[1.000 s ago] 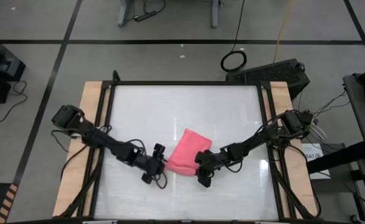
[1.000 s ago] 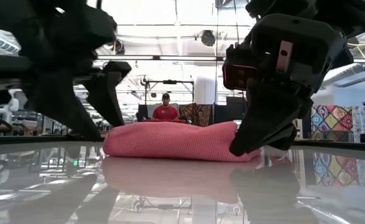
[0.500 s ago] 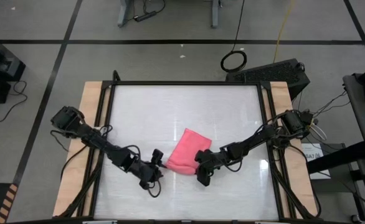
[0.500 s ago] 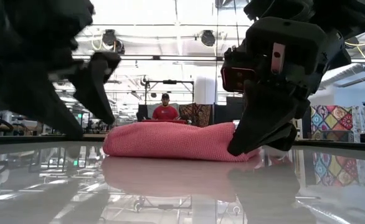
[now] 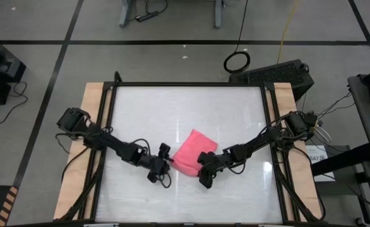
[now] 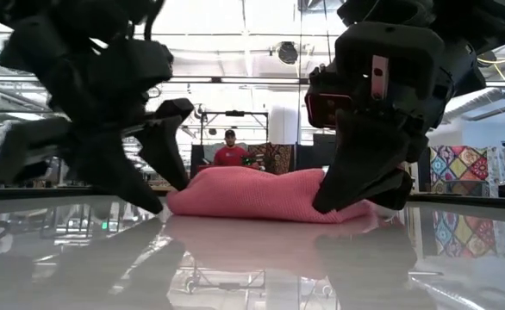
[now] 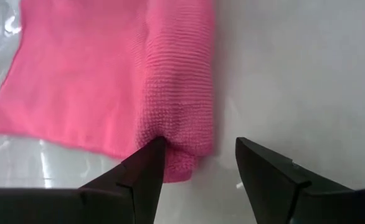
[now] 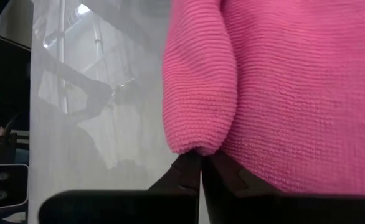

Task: Roll towel
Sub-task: Roll the pink microfiber cloth

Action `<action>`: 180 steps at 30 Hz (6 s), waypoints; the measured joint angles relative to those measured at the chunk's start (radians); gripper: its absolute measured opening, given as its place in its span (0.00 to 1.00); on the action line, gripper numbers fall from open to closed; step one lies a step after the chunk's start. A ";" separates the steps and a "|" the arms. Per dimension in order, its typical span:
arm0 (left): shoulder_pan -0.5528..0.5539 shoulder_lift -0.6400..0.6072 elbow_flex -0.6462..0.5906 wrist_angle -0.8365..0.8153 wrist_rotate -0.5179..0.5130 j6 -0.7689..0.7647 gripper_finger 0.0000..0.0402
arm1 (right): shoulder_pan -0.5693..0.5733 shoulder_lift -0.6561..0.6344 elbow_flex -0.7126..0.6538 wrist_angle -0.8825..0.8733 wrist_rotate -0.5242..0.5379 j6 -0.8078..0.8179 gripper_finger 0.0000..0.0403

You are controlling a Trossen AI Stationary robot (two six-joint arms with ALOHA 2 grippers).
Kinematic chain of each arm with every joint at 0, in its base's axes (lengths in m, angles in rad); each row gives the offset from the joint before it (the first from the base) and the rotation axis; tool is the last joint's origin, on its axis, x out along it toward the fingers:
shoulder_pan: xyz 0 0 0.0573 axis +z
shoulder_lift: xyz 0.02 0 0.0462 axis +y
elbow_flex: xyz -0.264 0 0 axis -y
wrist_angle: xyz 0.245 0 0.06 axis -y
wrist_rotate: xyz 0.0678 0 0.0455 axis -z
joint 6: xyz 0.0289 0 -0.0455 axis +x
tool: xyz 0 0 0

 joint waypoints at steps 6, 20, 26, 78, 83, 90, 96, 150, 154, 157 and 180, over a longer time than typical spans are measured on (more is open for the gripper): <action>0.059 0.000 0.000 0.002 0.010 0.057 0.50 | 0.001 0.000 0.000 0.016 -0.022 0.001 0.00; 0.142 0.025 0.001 0.075 0.217 0.160 0.13 | 0.001 0.000 0.000 0.052 -0.075 -0.003 0.00; 0.158 0.076 0.031 0.068 0.343 0.156 0.02 | 0.001 -0.001 0.001 0.063 -0.104 -0.003 0.00; 0.149 0.086 0.256 -0.185 0.620 -0.158 0.00 | -0.214 -0.155 -0.004 -0.394 0.001 -0.483 0.20; 0.152 0.086 0.256 -0.182 0.629 -0.185 0.00 | -0.200 -0.247 -0.003 -0.394 0.020 -0.496 0.37; 0.152 0.085 0.256 -0.183 0.630 -0.186 0.00 | -0.080 -0.324 -0.002 -0.319 0.083 -0.547 0.52; 0.152 0.085 0.256 -0.182 0.630 -0.202 0.00 | 0.075 -0.297 -0.001 -0.269 0.226 -0.558 0.61; 0.157 -0.069 0.262 -0.159 0.381 -0.130 0.64 | 0.164 -0.026 0.001 -0.158 0.324 -0.407 0.15; 0.162 -0.011 0.266 -0.027 0.407 -0.131 0.64 | 0.164 -0.026 0.001 -0.158 0.322 -0.406 0.15; 0.173 0.074 0.262 -0.037 0.472 -0.181 0.64 | 0.165 -0.026 0.001 -0.158 0.321 -0.397 0.15; 0.056 0.157 0.268 -0.059 0.414 -0.392 0.64 | 0.164 -0.026 0.001 -0.184 0.348 -0.283 0.15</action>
